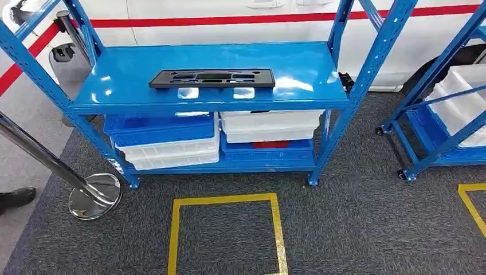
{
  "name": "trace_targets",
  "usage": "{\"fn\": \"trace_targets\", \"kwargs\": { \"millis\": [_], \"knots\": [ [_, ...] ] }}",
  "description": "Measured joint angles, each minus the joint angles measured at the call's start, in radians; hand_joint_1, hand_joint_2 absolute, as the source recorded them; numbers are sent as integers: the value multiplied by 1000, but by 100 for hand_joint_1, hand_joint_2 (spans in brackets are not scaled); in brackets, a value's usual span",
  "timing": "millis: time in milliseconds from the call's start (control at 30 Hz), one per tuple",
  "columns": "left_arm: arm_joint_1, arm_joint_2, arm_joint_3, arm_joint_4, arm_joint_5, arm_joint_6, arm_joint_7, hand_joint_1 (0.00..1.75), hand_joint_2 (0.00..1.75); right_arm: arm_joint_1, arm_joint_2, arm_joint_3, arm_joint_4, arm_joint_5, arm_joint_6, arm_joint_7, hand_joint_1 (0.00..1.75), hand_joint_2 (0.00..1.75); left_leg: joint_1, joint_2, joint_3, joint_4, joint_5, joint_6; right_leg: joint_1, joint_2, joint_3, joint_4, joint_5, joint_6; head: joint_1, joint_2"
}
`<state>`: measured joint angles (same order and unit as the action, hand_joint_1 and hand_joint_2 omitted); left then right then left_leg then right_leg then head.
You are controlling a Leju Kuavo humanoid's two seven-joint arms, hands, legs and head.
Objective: Take the parts from the cabinet and place them on the table.
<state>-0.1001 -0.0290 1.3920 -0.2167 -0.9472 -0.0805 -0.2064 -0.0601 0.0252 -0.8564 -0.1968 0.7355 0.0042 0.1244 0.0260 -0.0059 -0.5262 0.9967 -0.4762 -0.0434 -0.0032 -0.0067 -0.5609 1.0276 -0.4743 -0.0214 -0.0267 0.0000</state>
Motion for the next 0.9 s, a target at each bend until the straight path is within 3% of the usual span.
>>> {"fn": "trace_targets", "kwargs": {
  "millis": [33, 67, 267, 633, 767, 800, 900],
  "knots": [
    [2, 0, 0, 0, 0, 0, 0, 0, 175, 0, 0, 0, 0, 0, 2, 0, 0, 0, -3, 0, 0, 0, -2, 5, 0, 0, 0, -1, 1, 2, 0, 0],
    [2, 0, 0, 0, 0, 0, 0, 0, 175, 0, 0, 0, 0, 0, 3, -1, 0, 175, -6, 0, 0, 0, -1, 6, -2, 0, 1, -2, 1, 5, 0, 0],
    [1, 0, 0, 0, 0, 0, -1, 0, 175, 0, 1, -2, 0, -1, 7, -3, 0, 175, -11, 0, -1, 1, -2, 14, -8, 0, 3, -6, 4, 13, 0, 0],
    [2, 0, 0, 0, 18, -13, -14, 0, 175, 1, 1, -14, 0, -1, 23, -15, 0, 175, -12, 0, -1, 1, -2, 16, -11, 0, 3, -7, 4, 14, 0, 0],
    [16, 0, -73, -1, 75, -13, -10, 0, 175, 10, 0, 24, -2, -39, 22, -21, 0, 175, -12, 0, -1, 1, -2, 16, -11, 0, 3, -7, 4, 15, 0, 0],
    [21, 1, -95, -1, 92, -12, -6, 0, 0, 14, 0, 37, -4, -53, 22, -22, 0, 0, -12, 0, -1, 1, -2, 16, -11, 0, 2, -7, 4, 15, 0, 0],
    [33, 1, -164, -7, 145, -7, 7, 0, 0, 24, 0, 76, -12, -95, 21, -27, 0, 0, -12, 0, -1, 1, -2, 16, -11, 0, 2, -7, 4, 15, 0, 0]
  ]
}}
